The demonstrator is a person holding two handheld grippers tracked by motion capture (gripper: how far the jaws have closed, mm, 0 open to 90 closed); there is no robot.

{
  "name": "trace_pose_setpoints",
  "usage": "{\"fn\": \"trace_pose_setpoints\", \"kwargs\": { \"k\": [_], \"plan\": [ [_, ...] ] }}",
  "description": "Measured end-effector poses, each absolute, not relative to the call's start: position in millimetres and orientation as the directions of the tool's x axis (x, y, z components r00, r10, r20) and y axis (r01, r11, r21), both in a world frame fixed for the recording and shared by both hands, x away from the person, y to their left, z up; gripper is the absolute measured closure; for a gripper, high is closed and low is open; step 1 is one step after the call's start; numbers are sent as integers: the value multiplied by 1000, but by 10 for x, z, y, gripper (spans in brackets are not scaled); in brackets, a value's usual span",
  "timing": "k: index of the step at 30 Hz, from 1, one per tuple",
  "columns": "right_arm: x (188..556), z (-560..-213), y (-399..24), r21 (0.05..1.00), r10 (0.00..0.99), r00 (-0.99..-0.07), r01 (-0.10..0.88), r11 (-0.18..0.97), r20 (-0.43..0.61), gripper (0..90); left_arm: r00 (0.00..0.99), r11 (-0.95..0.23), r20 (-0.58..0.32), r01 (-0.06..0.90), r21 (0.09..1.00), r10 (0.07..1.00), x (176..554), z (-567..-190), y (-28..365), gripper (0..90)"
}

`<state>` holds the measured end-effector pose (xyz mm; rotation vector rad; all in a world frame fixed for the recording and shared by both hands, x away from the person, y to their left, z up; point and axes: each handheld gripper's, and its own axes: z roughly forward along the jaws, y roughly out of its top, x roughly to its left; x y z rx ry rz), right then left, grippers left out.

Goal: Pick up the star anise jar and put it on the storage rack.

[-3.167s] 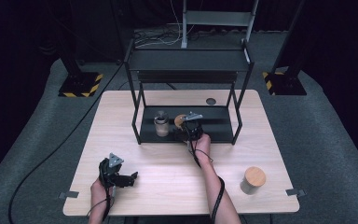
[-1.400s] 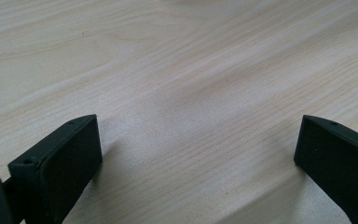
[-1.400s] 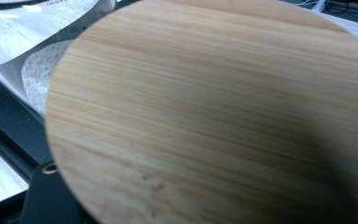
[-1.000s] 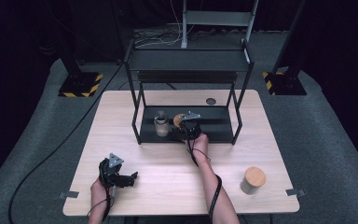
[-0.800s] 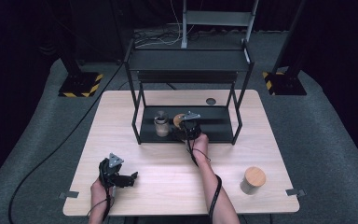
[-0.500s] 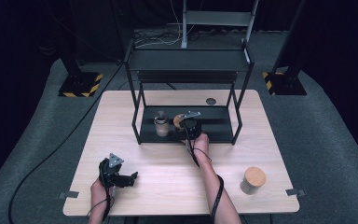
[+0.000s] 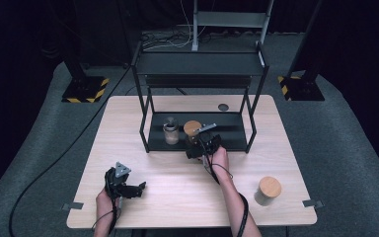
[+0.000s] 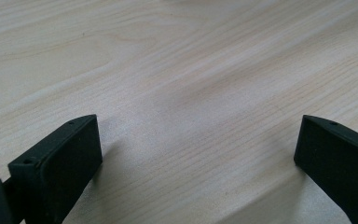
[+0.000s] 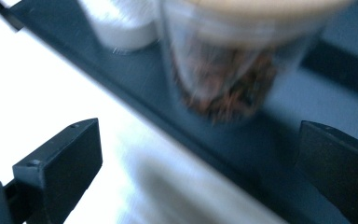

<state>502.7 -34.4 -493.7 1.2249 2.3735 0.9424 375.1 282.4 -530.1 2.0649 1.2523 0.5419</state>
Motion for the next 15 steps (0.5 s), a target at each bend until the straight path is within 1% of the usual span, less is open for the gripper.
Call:
{"fn": "trace_pose_setpoints", "kwargs": {
  "k": [6, 13, 15],
  "plan": [
    [4668, -4936, -483, 677, 787, -614, 604, 420, 60, 0, 457, -329, 15, 618, 714, 889, 3749, -5301, 2822, 3],
    [4209, -5097, -595, 672, 780, -623, 600, 434, 53, 0, 457, -330, 16, 617, 715, 889, 3749, -5300, 2822, 3],
    [4094, -5135, -637, 680, 784, -617, 603, 417, 66, 2, 457, -330, 17, 617, 715, 889, 3748, -5300, 2821, 3]
  ]
}}
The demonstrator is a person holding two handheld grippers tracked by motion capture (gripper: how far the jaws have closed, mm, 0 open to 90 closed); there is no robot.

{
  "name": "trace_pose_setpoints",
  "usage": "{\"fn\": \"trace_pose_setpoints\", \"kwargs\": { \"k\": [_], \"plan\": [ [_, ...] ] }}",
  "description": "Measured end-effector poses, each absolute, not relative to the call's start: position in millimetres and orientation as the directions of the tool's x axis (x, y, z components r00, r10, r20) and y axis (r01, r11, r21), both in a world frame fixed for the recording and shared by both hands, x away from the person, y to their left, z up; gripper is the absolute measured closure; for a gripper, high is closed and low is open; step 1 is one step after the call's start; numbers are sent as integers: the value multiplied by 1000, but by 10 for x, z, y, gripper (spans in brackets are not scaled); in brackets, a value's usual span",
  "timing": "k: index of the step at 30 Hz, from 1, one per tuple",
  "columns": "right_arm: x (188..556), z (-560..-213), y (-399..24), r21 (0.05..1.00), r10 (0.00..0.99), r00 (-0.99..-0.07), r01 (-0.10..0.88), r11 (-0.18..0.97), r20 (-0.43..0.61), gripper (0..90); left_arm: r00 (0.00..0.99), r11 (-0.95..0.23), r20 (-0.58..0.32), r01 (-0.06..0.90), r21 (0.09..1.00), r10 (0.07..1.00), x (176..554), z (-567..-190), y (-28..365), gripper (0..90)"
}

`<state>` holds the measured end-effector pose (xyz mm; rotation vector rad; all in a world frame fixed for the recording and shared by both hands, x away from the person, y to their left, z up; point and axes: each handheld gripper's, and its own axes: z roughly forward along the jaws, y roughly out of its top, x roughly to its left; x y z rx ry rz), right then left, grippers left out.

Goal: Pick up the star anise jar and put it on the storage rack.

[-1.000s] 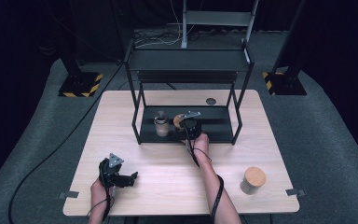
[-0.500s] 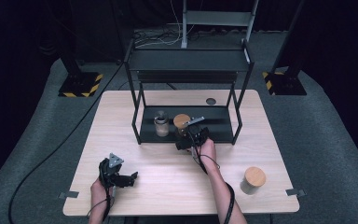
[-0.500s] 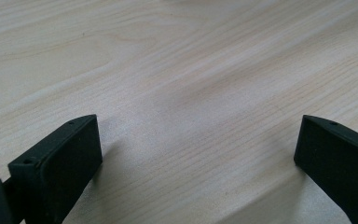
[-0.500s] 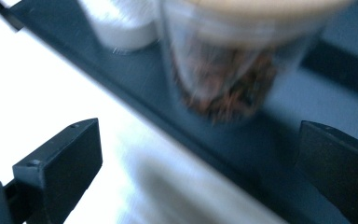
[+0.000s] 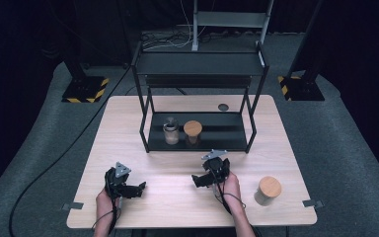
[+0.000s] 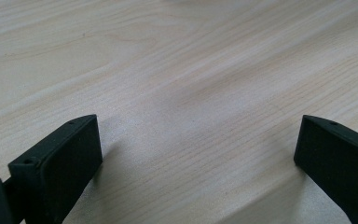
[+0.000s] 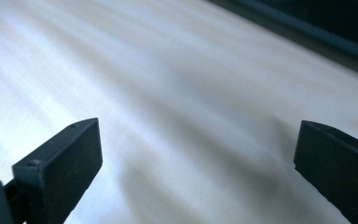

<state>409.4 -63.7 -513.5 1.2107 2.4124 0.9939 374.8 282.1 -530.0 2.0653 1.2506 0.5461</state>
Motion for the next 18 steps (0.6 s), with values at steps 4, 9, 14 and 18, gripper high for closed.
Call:
{"fn": "trace_pose_setpoints", "kwargs": {
  "k": [4, 9, 14, 18],
  "plan": [
    [3918, -5217, -713, 685, 792, -606, 609, 400, 77, 3, 457, -326, 9, 620, 714, 889, 3753, -5301, 2826, 4],
    [3733, -5256, -758, 697, 798, -598, 601, 391, 68, 2, 456, -326, 12, 619, 715, 890, 3751, -5301, 2822, 3],
    [3626, -5261, -784, 706, 803, -595, 589, 393, 49, 3, 457, -329, 15, 617, 714, 889, 3749, -5301, 2823, 4],
    [3573, -5257, -797, 712, 811, -584, 581, 393, 29, 3, 458, -330, 16, 617, 714, 889, 3749, -5300, 2822, 4]
  ]
}}
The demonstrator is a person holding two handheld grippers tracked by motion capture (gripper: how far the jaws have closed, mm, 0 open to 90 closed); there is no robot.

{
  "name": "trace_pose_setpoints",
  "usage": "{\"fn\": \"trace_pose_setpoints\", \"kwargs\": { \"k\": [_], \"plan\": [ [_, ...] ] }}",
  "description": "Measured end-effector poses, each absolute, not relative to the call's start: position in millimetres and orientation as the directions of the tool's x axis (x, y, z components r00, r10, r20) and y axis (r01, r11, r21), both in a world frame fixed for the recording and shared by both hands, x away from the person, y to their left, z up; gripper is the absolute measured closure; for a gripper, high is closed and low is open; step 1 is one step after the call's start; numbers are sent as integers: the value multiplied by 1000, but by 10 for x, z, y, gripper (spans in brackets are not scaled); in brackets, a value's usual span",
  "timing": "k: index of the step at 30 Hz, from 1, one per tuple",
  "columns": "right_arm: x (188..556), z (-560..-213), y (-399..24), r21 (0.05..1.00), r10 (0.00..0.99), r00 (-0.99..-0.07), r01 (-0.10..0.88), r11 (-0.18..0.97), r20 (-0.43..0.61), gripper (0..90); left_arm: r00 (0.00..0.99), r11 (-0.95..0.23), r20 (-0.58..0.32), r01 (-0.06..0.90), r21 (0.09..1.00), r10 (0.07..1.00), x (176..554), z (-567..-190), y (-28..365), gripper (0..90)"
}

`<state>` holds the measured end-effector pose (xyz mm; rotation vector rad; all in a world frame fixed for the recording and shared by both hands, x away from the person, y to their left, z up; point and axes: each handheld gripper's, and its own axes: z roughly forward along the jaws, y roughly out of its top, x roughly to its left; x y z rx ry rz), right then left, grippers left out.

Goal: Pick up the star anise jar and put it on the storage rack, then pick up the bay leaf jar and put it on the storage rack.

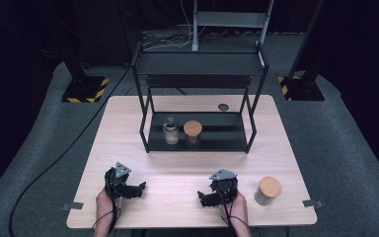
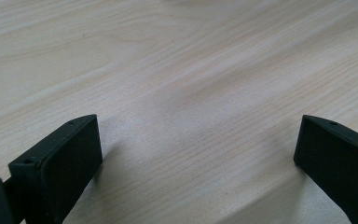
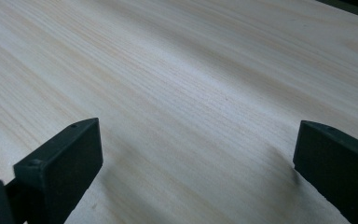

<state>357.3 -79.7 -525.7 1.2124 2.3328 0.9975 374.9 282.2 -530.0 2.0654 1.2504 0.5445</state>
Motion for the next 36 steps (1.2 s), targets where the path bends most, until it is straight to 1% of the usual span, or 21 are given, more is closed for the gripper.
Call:
{"fn": "trace_pose_setpoints", "kwargs": {
  "k": [9, 18, 20, 23, 24, 25, 26, 32, 36],
  "plan": [
    [3479, -5157, -873, 728, 818, -575, 557, 399, -9, 9, 458, -331, 17, 615, 716, 889, 3746, -5300, 2820, 5],
    [3387, -4895, -1065, 775, 842, -537, 514, 368, -44, 11, 457, -331, 19, 615, 716, 889, 3746, -5300, 2819, 5],
    [3340, -4789, -1145, 795, 852, -520, 491, 355, -59, 11, 457, -333, 22, 614, 716, 889, 3743, -5299, 2817, 4],
    [3279, -4659, -1267, 820, 870, -488, 466, 332, -75, 12, 457, -331, 19, 615, 716, 889, 3745, -5300, 2818, 4],
    [3234, -4579, -1364, 835, 882, -463, 450, 317, -86, 11, 457, -331, 17, 616, 715, 889, 3747, -5300, 2820, 4],
    [3234, -4579, -1364, 835, 882, -463, 450, 317, -86, 11, 456, -331, 19, 615, 716, 890, 3745, -5300, 2818, 4],
    [3192, -4515, -1476, 851, 898, -431, 435, 295, -91, 11, 457, -332, 21, 614, 716, 889, 3744, -5300, 2817, 4],
    [3103, -4430, -1816, 871, 941, -320, 426, 245, -108, 11, 456, -331, 19, 615, 716, 890, 3745, -5300, 2818, 4],
    [3016, -4442, -2050, 883, 965, -240, 424, 203, -107, 8, 456, -331, 19, 615, 716, 890, 3745, -5300, 2818, 3]
  ]
}}
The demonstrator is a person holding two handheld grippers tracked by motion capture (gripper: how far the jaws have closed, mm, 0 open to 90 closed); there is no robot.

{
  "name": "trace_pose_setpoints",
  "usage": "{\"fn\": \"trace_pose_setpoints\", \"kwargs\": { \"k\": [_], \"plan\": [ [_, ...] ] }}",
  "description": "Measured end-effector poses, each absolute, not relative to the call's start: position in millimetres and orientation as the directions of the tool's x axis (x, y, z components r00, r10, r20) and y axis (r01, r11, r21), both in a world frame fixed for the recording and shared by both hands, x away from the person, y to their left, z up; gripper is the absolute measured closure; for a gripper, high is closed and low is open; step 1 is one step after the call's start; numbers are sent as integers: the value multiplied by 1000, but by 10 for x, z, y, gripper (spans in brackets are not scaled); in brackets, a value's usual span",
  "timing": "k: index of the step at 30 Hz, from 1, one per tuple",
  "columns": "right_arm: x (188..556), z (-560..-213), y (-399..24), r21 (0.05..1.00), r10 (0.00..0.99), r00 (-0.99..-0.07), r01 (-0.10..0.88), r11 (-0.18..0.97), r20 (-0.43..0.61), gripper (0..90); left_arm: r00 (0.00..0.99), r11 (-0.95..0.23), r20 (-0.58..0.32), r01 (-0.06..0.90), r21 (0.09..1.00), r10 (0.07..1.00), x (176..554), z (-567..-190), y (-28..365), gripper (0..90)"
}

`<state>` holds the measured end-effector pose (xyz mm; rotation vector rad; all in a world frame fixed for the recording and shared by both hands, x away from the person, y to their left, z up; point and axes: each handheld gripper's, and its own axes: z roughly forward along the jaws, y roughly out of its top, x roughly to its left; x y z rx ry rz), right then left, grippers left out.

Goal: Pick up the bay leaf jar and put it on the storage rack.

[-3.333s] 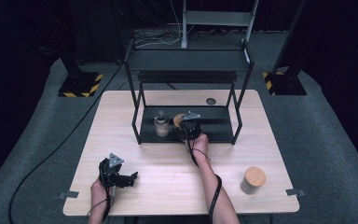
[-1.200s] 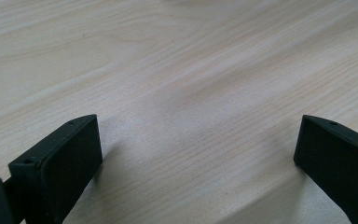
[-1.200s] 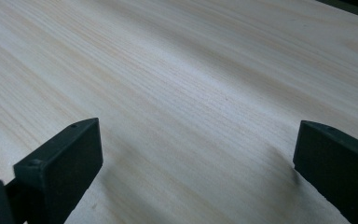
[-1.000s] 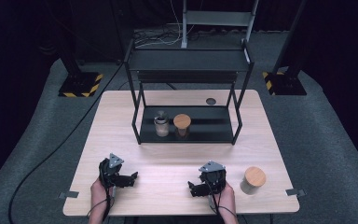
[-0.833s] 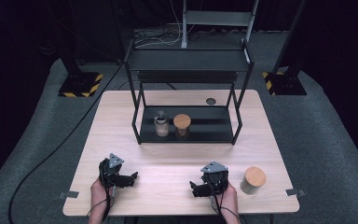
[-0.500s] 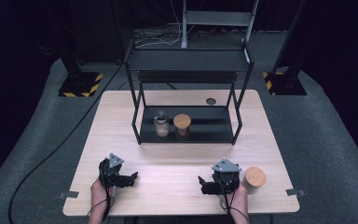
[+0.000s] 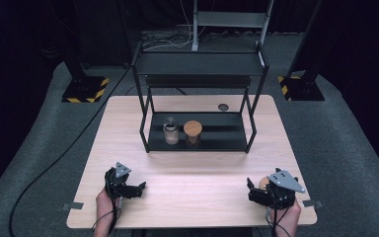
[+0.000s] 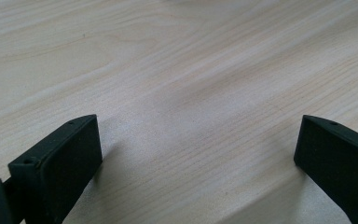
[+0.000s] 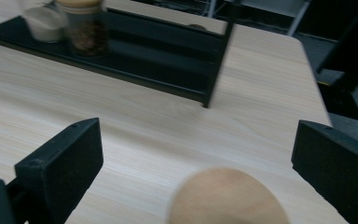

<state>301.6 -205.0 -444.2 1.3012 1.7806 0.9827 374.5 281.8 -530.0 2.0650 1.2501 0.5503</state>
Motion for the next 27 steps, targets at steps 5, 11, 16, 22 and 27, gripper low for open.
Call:
{"fn": "trace_pose_setpoints", "kwargs": {
  "k": [5, 11, 16, 22, 27],
  "plan": [
    [2922, -4596, -2258, 877, 978, -192, 452, 161, -80, 2, 456, -330, 18, 615, 716, 890, 3746, -5300, 2818, 3],
    [2889, -4831, -2282, 862, 980, -193, 487, 143, -54, 0, 456, -331, 19, 616, 715, 890, 3746, -5300, 2819, 3],
    [2912, -5007, -2259, 856, 978, -205, 501, 128, -26, 0, 457, -331, 18, 616, 715, 889, 3747, -5300, 2820, 3],
    [2969, -5068, -2236, 856, 976, -216, 502, 124, -15, 0, 456, -331, 19, 615, 716, 890, 3745, -5300, 2818, 2],
    [2991, -5106, -2248, 856, 976, -216, 504, 118, -7, 0, 457, -329, 14, 618, 714, 889, 3750, -5300, 2823, 3]
  ]
}}
